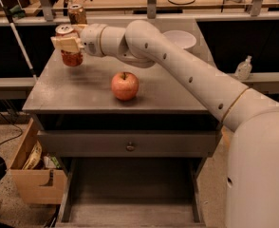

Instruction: Place coke can into middle drawer

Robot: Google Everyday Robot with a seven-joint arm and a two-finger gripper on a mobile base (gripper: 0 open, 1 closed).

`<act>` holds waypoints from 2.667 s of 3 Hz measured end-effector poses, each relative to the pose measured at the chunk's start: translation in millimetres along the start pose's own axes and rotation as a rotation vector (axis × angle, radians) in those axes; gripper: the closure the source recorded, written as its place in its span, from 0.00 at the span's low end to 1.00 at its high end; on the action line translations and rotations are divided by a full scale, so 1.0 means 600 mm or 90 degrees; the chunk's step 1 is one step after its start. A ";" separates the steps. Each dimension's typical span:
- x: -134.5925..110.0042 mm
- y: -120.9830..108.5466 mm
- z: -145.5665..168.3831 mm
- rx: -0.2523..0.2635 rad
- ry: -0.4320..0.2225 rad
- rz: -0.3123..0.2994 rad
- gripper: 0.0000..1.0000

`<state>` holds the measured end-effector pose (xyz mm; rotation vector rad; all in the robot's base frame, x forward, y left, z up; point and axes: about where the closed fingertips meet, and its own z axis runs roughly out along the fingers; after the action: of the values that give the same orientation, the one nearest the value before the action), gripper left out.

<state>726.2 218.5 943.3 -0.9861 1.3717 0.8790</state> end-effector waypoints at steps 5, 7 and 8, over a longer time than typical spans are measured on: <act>-0.096 0.252 -0.397 0.071 0.087 -0.051 1.00; 0.121 0.353 -0.587 0.114 0.177 -0.011 1.00; 0.265 0.352 -0.634 0.159 0.180 0.025 1.00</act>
Offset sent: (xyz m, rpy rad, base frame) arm -0.0683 -0.1768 0.1210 -0.0895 -0.1260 -0.1458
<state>396.2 -68.4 791.4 -0.9159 1.6997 0.5929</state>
